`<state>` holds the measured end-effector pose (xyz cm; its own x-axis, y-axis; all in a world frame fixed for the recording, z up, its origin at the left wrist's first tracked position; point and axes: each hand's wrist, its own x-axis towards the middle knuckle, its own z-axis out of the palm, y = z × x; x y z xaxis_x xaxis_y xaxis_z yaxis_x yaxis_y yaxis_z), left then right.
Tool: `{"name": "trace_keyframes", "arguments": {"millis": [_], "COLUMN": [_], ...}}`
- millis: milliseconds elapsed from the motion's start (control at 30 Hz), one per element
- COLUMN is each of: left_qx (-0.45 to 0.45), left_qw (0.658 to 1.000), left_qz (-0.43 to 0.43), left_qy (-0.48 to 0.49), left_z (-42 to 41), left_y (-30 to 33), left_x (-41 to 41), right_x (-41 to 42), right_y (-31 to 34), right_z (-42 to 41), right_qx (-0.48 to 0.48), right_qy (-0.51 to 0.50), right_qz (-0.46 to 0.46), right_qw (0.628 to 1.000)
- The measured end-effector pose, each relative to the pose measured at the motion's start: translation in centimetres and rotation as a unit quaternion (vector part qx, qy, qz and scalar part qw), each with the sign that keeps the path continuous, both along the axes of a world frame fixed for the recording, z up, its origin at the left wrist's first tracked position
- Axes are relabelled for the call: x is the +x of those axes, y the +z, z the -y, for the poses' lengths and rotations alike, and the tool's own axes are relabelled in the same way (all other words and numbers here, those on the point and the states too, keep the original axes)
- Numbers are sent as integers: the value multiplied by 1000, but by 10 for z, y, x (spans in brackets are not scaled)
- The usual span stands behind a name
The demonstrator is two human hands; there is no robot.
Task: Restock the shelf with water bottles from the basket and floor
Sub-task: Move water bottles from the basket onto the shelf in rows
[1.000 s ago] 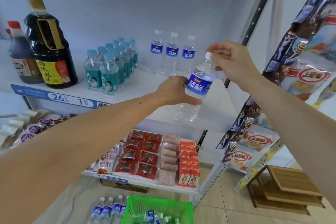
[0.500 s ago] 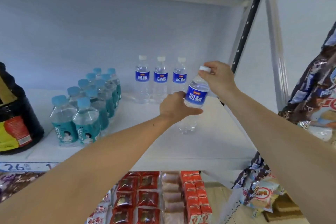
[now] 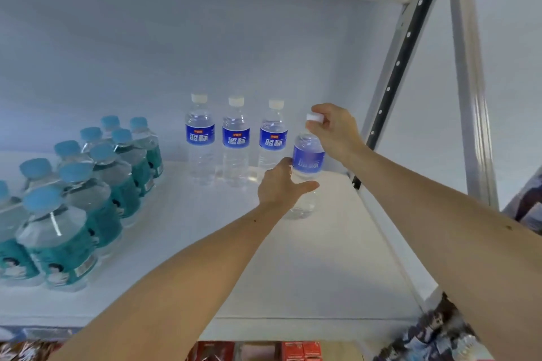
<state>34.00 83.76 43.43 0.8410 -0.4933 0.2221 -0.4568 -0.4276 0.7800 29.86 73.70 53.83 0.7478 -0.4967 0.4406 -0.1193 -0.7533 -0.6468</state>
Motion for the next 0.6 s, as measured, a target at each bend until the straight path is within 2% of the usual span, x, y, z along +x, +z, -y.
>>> {"name": "trace_keyframes", "arguments": {"millis": [133, 267, 467, 600], "left_qx": [-16, 7, 100, 159], "left_qw": [1000, 1000, 994, 986], "left_qz": [-9, -14, 13, 4], "left_qy": [-1, -7, -35, -43], "left_z": [16, 19, 6, -6], "left_y": [-13, -22, -35, -41], "left_x": [8, 18, 30, 34], "right_x": [19, 38, 48, 35], "right_y": [-6, -7, -15, -32], "right_z": [22, 38, 52, 41], "right_qx": [17, 30, 39, 126], "right_qy": [3, 6, -5, 24], "right_qz": [10, 7, 16, 52], "right_qw": [1000, 1000, 999, 990]}}
